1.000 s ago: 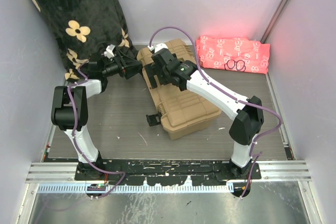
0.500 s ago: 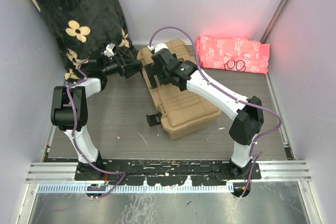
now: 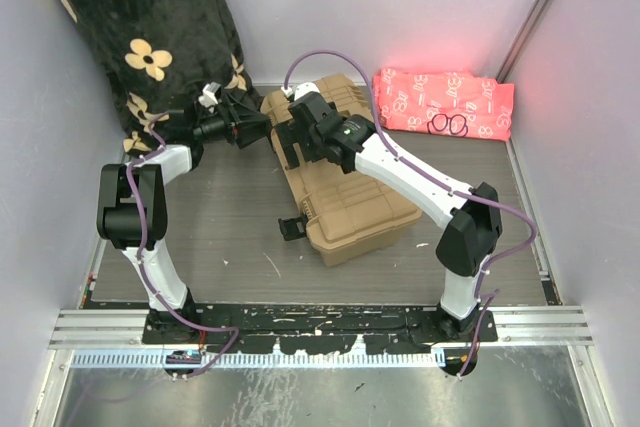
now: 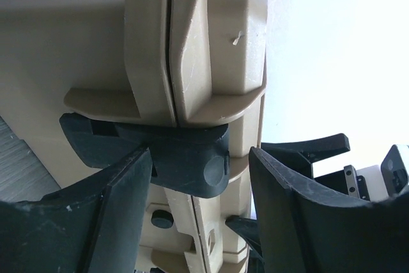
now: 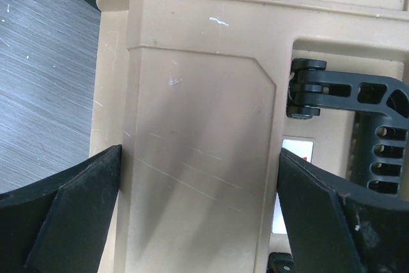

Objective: Pack the tool kit

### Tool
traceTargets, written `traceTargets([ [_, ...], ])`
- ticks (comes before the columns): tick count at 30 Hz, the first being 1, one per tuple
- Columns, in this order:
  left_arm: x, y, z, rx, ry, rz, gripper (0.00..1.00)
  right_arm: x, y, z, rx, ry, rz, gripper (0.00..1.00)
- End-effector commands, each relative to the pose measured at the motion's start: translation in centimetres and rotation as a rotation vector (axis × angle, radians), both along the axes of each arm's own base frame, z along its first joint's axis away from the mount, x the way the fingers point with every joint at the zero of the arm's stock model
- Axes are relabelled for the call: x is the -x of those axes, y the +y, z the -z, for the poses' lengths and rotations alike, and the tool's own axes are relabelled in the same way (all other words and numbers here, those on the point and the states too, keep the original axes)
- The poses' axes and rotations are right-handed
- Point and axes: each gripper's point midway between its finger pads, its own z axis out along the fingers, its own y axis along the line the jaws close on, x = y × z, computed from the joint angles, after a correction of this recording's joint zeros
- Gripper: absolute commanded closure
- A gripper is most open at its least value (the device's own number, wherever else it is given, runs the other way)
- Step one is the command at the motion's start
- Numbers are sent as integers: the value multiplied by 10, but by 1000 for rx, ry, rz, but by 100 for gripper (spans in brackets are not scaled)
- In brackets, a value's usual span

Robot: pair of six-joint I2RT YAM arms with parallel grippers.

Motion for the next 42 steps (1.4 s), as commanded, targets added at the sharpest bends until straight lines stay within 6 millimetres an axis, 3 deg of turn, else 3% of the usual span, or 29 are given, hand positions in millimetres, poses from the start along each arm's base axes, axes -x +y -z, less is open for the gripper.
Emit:
traceTargets([
  [1,-6,3,-95,8,-335,-5,42,132,-39,141,307,696,-112,14],
  [9,-5,2,-86,-1,-313,10,76,130,-36,142,309,699,-119,14],
  [19,-1,2,-105,-11,-355,39,100,127,-33,142,311,698,-124,14],
  [29,3,17,-100,-35,-348,55,100,128,-34,144,313,702,-122,14],
  [42,5,25,-110,-63,-351,102,100,127,-32,146,307,705,-122,14],
])
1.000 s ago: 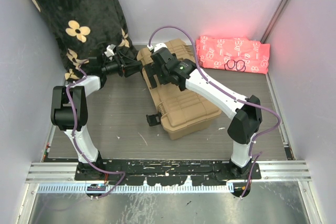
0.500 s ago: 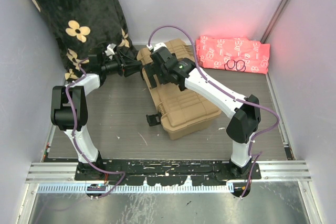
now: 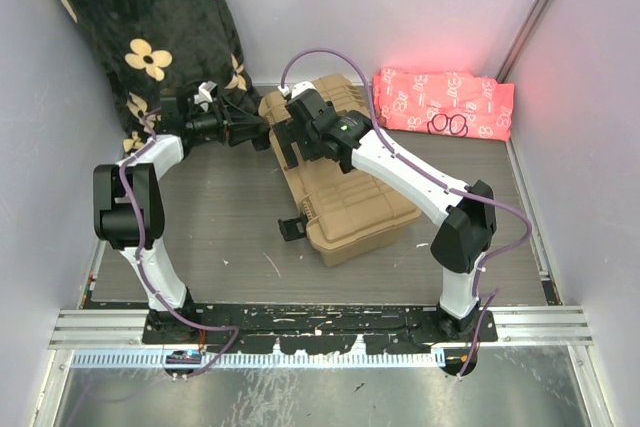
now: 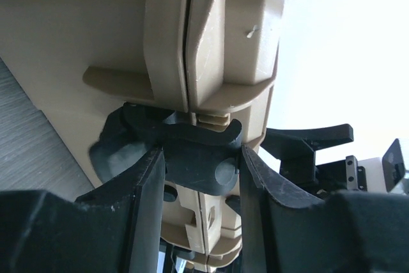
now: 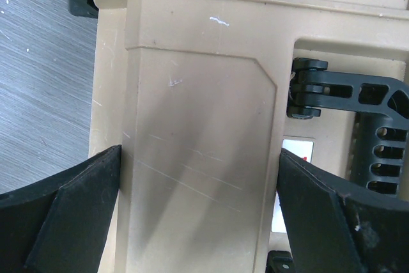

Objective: Pack the tool kit

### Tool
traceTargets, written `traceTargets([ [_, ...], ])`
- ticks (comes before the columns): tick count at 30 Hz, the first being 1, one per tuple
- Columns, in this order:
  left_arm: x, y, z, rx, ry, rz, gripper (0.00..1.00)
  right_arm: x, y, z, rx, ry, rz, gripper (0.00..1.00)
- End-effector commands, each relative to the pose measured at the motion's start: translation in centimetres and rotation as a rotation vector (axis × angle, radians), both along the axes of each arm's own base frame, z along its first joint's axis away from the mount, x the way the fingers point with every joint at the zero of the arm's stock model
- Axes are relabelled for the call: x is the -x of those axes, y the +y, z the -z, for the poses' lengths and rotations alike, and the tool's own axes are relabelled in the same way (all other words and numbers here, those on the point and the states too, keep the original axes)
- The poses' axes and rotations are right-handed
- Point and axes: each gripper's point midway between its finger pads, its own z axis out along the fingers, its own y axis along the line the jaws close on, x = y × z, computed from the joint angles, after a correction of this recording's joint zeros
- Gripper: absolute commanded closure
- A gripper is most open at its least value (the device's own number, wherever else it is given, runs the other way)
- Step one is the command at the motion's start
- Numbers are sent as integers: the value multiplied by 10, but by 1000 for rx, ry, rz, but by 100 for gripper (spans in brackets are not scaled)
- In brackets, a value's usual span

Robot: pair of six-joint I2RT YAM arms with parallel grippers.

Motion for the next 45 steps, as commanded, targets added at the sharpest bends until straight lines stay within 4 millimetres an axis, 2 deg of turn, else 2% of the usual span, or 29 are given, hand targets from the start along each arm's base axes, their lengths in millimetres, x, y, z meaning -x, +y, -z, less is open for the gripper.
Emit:
traceTargets([
  [1,-1,9,-114,2,-423,67,100,127,-34,145,289,675,-106,14],
  [9,-8,6,-117,6,-405,95,100,126,-32,145,283,675,-105,14],
  [18,-9,-14,-125,19,-400,156,100,126,-32,145,280,674,-101,14],
  [24,-17,-14,-127,-10,-370,164,100,127,-31,145,273,672,-97,14],
  [30,-17,-12,-119,-112,-327,175,100,127,-31,145,272,674,-97,14],
  [38,-12,-14,-106,-152,-271,185,100,127,-30,145,268,673,-101,14],
  [41,-9,-9,-101,-192,-285,171,100,128,-31,146,271,675,-100,14],
  [42,-8,-5,-98,-210,-284,160,98,128,-32,146,271,675,-100,14],
  [44,-3,6,-88,-226,-265,123,87,129,-33,145,271,675,-99,14],
  [45,-2,15,-82,-228,-251,88,76,129,-33,145,271,675,-100,14],
])
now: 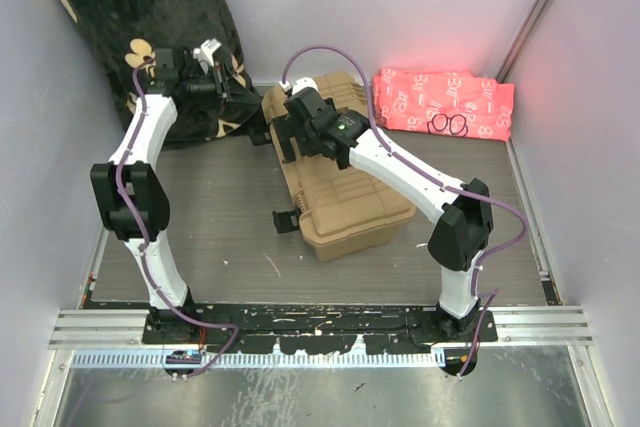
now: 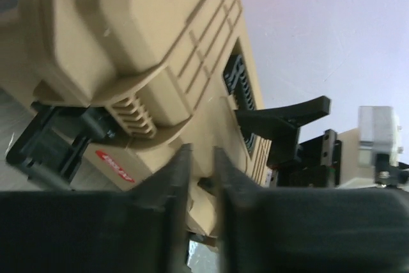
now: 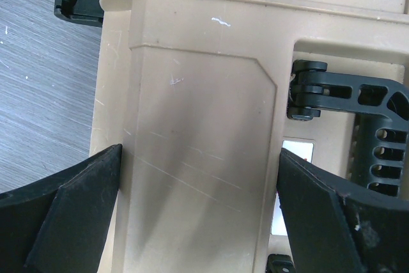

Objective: Pack the tool kit

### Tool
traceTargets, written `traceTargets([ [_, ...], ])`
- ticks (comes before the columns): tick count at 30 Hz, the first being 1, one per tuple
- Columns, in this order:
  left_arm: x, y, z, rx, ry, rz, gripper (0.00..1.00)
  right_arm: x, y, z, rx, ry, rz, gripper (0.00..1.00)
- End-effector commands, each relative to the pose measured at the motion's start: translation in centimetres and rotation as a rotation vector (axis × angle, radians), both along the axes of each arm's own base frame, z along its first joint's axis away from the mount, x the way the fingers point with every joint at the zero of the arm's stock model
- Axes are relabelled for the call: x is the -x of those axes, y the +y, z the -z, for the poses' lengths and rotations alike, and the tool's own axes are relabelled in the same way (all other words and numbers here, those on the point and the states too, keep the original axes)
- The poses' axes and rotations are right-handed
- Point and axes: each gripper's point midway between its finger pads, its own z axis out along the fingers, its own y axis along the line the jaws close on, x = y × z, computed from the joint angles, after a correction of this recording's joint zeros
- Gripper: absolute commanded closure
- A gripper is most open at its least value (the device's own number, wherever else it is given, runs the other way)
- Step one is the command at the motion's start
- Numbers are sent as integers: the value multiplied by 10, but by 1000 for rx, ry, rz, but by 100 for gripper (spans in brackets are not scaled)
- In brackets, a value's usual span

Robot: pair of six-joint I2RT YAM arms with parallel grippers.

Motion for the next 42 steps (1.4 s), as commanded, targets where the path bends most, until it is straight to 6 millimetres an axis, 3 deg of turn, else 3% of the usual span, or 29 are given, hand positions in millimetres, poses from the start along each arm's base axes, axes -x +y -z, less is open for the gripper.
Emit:
traceTargets([
  [1,15,29,0,-21,-39,-98,67,144,-38,146,281,718,-150,14],
  [5,20,51,22,26,-37,-211,42,146,-39,148,284,727,-155,13],
  [9,26,51,41,57,-7,-233,25,145,-36,149,286,731,-165,12],
  [13,16,50,52,125,15,-260,14,142,-34,148,289,731,-173,11],
  [18,-5,44,61,246,24,-271,14,144,-36,147,293,733,-170,11],
  [21,-12,30,69,251,25,-246,14,146,-39,147,296,738,-164,11],
  [29,-11,4,82,235,48,-202,9,147,-41,145,295,734,-152,11],
  [42,-5,-3,57,299,29,-168,10,148,-40,147,295,738,-157,11],
])
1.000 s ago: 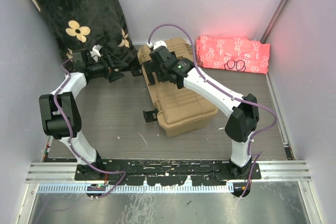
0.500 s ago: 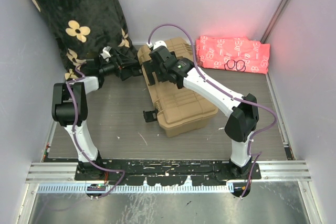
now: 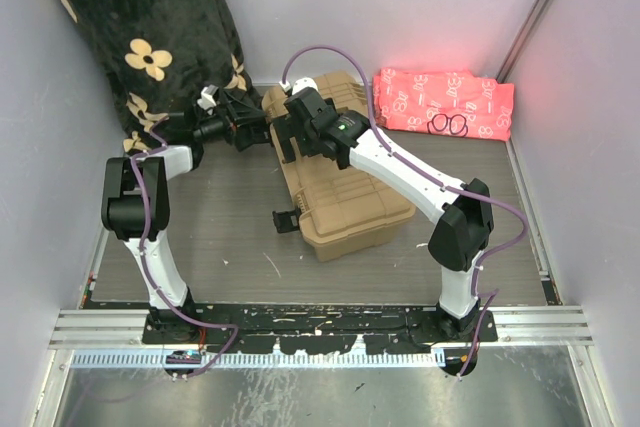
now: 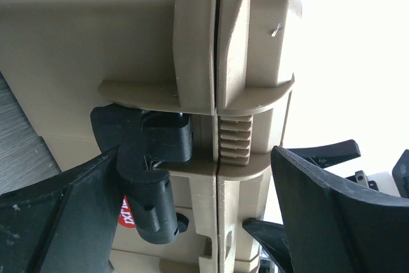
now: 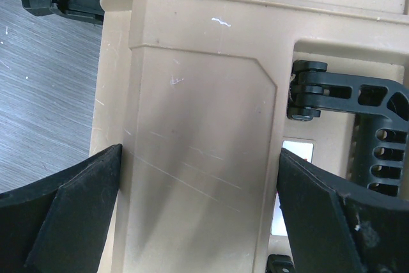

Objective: Pack the tool kit

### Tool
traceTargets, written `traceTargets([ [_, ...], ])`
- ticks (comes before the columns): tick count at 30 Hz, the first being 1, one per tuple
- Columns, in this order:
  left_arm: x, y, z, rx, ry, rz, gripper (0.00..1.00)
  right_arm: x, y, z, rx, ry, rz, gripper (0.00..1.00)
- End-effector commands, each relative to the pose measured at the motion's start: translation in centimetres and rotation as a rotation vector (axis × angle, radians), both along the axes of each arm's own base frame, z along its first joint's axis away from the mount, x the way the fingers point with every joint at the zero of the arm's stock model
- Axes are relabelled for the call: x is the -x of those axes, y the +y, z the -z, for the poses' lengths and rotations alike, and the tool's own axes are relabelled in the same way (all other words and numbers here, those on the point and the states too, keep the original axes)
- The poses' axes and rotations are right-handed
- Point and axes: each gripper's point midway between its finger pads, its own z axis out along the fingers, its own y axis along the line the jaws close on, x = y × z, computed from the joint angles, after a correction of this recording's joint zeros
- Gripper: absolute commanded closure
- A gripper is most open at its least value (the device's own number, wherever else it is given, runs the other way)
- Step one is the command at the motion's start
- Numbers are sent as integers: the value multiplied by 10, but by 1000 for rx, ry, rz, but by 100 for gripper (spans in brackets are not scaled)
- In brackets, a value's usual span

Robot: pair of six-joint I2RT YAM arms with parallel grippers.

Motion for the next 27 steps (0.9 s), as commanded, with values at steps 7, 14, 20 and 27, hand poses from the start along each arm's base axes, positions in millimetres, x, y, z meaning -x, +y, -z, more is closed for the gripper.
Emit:
traceTargets([
  [7,3,-6,-54,60,-156,48,11,148,-40,147,296,740,-154,11],
  [14,4,-18,-52,64,-152,74,11,147,-39,146,294,739,-154,11],
  [20,2,-23,-51,64,-152,84,11,147,-40,147,294,738,-152,11],
  [27,1,-25,-46,64,-142,85,12,146,-37,148,295,743,-157,11],
])
